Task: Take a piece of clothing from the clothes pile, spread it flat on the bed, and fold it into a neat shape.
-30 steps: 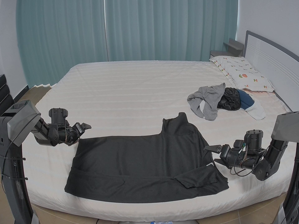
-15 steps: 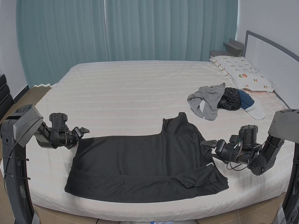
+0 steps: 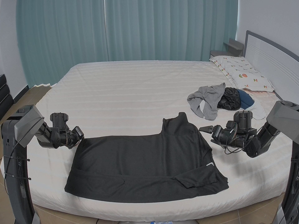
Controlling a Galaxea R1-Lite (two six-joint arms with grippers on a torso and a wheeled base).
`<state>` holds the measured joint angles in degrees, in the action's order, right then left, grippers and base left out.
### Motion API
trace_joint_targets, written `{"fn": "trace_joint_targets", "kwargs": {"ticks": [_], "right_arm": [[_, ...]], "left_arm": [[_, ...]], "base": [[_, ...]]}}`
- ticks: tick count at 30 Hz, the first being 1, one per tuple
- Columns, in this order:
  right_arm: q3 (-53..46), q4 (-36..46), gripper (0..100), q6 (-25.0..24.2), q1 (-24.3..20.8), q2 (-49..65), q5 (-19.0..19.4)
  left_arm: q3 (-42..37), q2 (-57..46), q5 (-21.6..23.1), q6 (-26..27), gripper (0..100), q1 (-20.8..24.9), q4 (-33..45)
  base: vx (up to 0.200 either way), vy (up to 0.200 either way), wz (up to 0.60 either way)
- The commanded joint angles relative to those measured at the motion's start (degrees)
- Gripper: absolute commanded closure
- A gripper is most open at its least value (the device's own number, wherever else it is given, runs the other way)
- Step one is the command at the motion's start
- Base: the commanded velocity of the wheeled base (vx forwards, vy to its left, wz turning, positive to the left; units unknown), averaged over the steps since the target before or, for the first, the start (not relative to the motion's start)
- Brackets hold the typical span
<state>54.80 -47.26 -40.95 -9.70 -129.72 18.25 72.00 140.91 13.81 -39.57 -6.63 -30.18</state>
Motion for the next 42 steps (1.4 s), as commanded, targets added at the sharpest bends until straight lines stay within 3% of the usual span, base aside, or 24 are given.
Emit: {"fn": "trace_joint_targets", "kwargs": {"ticks": [1,10,23,24,42], "right_arm": [[16.57,9.56,0,2.72,-0.14,-10.11,-3.40],[37.22,22.57,0,4.56,-0.49,-20.31,-5.86],[49.18,23.62,0,4.56,-0.58,-27.52,-7.35],[49.97,24.24,100,4.56,-0.58,-28.04,-7.35],[45.31,23.88,100,2.63,0.48,-21.01,-8.41]], "left_arm": [[-0.37,-3.01,-0.10,-5.08,100,-0.49,-0.05],[-1.77,-3.98,-0.01,-5.34,100,-0.49,0.04],[-2.30,-4.24,-0.01,-5.25,100,-0.49,0.04],[-2.39,-4.24,-0.10,-5.25,100,-0.49,0.04],[-3.88,-6.17,-3.53,-5.17,100,-0.58,-0.05]], "base": [[0.000,0.000,0.00],[0.000,0.000,0.00],[0.000,0.000,0.00],[0.000,0.000,0.00],[0.000,0.000,0.00]]}}
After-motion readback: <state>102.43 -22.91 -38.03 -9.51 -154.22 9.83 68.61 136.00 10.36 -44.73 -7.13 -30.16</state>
